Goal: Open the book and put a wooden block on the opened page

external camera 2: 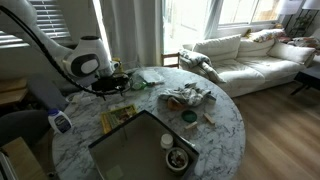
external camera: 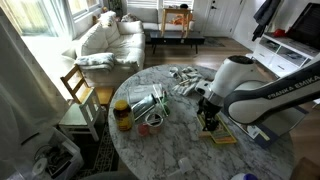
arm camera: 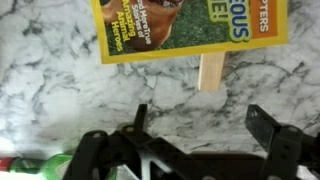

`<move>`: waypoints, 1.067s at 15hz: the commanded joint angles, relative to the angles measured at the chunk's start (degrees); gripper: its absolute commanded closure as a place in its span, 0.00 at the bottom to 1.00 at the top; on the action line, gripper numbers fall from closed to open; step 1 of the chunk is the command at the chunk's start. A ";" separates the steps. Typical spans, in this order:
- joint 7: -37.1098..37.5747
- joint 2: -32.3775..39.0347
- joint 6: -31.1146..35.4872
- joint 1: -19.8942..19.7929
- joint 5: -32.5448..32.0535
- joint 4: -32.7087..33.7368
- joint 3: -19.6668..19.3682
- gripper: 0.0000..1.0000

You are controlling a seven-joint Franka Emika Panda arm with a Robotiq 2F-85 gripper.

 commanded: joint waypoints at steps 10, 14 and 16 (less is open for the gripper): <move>48.69 -7.38 -14.85 7.17 -11.76 6.35 -8.04 0.00; 60.82 -9.11 -22.92 7.83 -11.04 7.79 -7.71 0.00; 63.49 -9.99 -28.36 7.81 -7.47 8.53 -7.27 0.00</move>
